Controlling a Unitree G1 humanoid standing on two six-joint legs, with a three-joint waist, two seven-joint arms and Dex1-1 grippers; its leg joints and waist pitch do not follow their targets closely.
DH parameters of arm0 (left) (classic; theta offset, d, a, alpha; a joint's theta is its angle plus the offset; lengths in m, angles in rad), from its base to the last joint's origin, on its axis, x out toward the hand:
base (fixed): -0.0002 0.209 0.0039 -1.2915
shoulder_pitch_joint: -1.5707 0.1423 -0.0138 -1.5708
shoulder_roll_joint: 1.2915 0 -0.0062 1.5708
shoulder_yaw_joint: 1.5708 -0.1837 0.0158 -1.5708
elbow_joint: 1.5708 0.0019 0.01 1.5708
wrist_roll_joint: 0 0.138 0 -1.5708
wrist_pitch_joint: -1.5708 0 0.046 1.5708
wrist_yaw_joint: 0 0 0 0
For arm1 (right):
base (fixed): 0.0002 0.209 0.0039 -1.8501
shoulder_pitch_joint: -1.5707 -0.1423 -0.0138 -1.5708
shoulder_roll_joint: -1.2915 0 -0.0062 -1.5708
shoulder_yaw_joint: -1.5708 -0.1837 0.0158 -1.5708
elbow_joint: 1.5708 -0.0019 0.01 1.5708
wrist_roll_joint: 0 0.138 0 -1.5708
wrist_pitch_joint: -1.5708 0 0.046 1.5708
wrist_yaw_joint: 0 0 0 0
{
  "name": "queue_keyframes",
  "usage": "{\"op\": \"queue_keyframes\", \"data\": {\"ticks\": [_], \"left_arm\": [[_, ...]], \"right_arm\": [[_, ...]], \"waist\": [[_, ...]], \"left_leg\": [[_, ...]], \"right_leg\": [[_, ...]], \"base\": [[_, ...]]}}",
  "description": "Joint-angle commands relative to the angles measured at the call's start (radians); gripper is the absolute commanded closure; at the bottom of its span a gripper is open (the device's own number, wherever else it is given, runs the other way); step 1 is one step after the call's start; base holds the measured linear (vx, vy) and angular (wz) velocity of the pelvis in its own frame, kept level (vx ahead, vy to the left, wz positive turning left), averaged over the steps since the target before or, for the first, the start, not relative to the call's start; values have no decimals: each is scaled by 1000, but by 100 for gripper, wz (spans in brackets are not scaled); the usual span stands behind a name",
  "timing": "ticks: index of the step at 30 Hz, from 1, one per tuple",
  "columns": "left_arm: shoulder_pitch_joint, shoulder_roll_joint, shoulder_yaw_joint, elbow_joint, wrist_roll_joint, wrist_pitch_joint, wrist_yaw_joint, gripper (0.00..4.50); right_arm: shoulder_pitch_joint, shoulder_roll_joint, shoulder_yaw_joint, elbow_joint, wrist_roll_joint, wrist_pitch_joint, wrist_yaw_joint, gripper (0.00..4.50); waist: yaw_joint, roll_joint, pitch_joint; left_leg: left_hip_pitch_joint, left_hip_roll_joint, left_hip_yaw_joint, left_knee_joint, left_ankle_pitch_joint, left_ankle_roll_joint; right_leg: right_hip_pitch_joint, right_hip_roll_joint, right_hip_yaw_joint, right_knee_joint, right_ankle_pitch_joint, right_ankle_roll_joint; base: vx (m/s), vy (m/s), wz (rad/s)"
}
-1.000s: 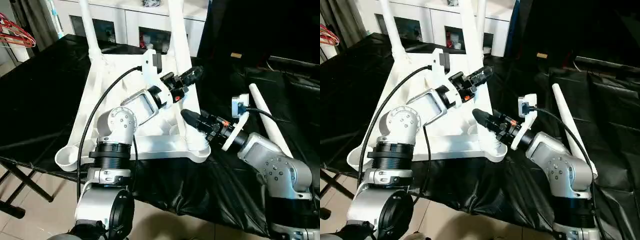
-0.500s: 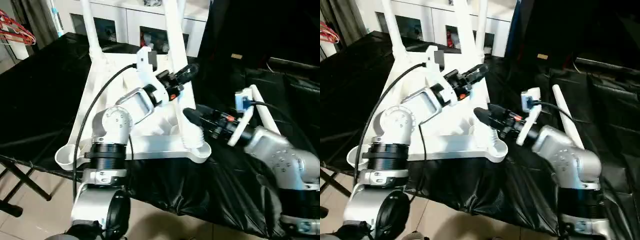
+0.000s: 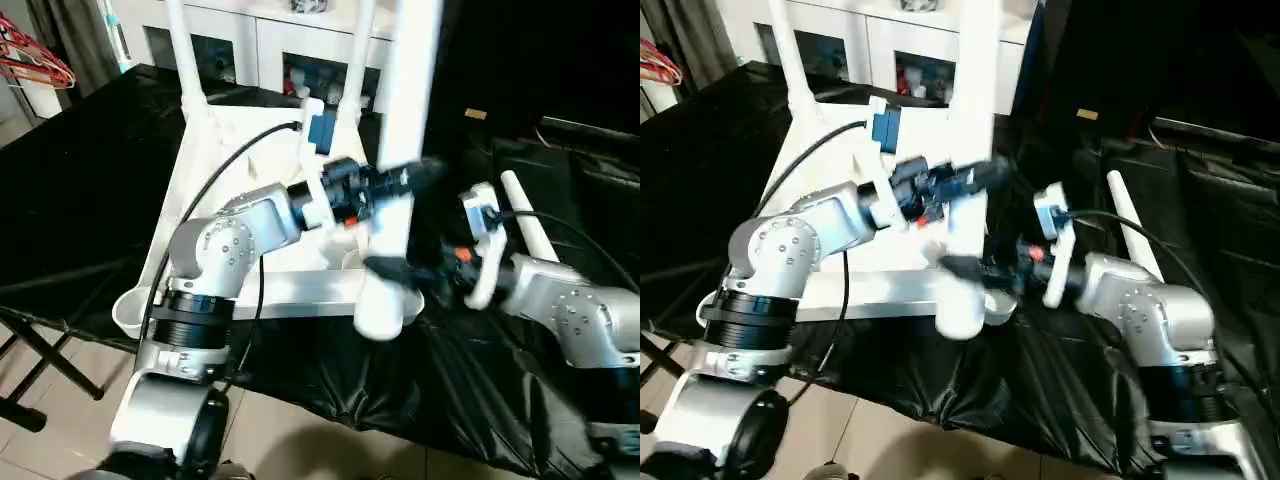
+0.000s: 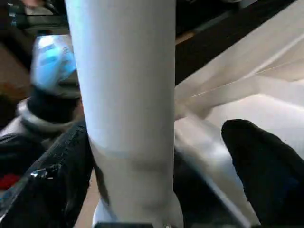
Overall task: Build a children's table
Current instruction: Pick table leg
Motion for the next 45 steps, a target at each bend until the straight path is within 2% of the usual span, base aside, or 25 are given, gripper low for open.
{"op": "queue_keyframes", "data": {"ticks": [1, 4, 6, 22, 23, 26, 28, 29, 30, 34, 36, 42, 44, 45], "left_arm": [[-28, 3, -16, -6, -22, 3, -41, 265], [-29, 9, -26, -10, -42, 1, -100, 265], [-31, 10, -28, -10, -45, 6, -111, 265], [-34, -1, -11, 9, -44, 3, -103, 265], [-37, -4, -8, 12, -44, 4, -96, 209], [-37, -3, -5, 10, -35, -5, -81, 188], [-28, -9, -5, 12, 17, -61, -21, 166], [-28, -9, -5, 12, 17, -61, -21, 166], [-29, -18, 3, 34, 75, -105, 69, 153], [-49, -36, 59, 87, 126, -148, 238, 151], [-57, -37, 71, 101, 159, -178, 299, 151], [-78, -84, 97, 108, 241, -183, 551, 151], [-81, -112, 105, 106, 254, -202, 609, 151], [-83, -128, 108, 105, 259, -212, 635, 186]], "right_arm": [[-21, -19, 10, 8, 5, 4, 29, 36], [-27, -23, 24, 7, 15, 11, 59, 43], [-31, -24, 30, 7, 26, 19, 76, 72], [-19, -7, 48, -21, 41, 28, 87, 218], [-18, -7, 47, -21, 41, 27, 86, 226], [-10, 20, 34, -32, 26, 0, 36, 249], [-10, 52, 22, -33, -12, -40, -43, 254], [-10, 52, 22, -33, -12, -40, -43, 254], [-15, 83, 10, -25, -57, -81, -133, 260], [-34, 141, -3, 11, -143, -134, -308, 262], [-35, 165, -10, 6, -151, -135, -358, 262], [-42, 245, -8, -30, -187, -152, -498, 263], [-47, 277, -5, -35, -203, -162, -543, 264], [-51, 294, -2, -37, -211, -167, -567, 264]], "waist": [[6, -6, -77], [5, -8, -76], [6, -3, -75], [12, -6, -78], [14, -5, -78], [14, -5, -77], [14, -3, -78], [13, -3, -76], [14, -2, -78], [13, -2, -77], [14, -2, -79], [13, 0, -81], [12, -5, -80], [14, -3, -80]], "left_leg": [[0, -11, 18, -60, -69, 49], [-2, -12, 17, -61, -85, 43], [1, -11, 17, -62, -96, 39], [2, -11, 17, -60, -83, 35], [2, -10, 16, -61, -81, 34], [2, -11, 17, -61, -86, 28], [2, -9, 15, -63, -86, 20], [2, -9, 15, -64, -88, 17], [3, -9, 15, -63, -91, 9], [4, -13, 15, -65, -90, -13], [2, -14, 14, -66, -88, -14], [3, -12, 13, -64, -69, -10], [0, -13, 14, -64, -61, -7], [1, -14, 14, -64, -68, -6]], "right_leg": [[72, -27, 22, -53, -81, -234], [74, -29, 22, -56, -119, -229], [72, -29, 22, -57, -132, -230], [73, -28, 22, -53, -108, -236], [73, -27, 22, -52, -104, -236], [71, -28, 22, -54, -120, -229], [70, -29, 23, -55, -124, -222], [69, -29, 22, -57, -129, -218], [70, -29, 23, -57, -136, -210], [69, -27, 23, -59, -149, -183], [71, -26, 23, -58, -145, -167], [71, -24, 23, -49, -63, -182], [72, -25, 24, -51, -54, -186], [71, -26, 24, -52, -69, -182]], "base": [[0, 0, 0], [0, 0, 0], [0, 0, 0], [0, 0, 0], [0, 0, 0], [0, 0, 0], [0, 0, 0], [0, 0, 0], [0, 0, 0], [0, 0, 0], [0, 0, 0], [0, 0, 0], [0, 0, 0], [0, 0, 0]]}}
